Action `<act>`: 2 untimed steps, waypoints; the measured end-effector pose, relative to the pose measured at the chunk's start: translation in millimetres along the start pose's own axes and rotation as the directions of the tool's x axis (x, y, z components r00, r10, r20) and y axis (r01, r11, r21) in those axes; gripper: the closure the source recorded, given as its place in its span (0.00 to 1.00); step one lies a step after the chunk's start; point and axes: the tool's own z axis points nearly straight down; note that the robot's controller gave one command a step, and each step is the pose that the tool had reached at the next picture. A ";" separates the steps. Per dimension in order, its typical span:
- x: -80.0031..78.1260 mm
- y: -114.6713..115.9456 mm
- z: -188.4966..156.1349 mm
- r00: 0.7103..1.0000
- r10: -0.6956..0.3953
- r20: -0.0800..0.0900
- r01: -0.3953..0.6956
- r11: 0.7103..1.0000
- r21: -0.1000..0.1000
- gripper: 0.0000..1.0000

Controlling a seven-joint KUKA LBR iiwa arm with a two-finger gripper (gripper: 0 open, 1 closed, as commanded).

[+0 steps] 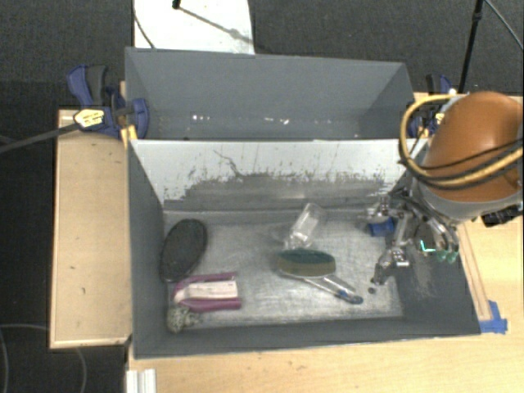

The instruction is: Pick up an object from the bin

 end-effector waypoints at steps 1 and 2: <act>14.8 115.7 63.2 0.998 0.069 0.001 -0.069 0.998 -0.004 0.00; 22.1 74.3 107.5 0.960 0.278 0.012 -0.278 0.960 -0.003 0.00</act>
Offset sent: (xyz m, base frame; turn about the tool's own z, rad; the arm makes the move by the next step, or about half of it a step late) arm -0.0129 0.1102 -0.0610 0.0771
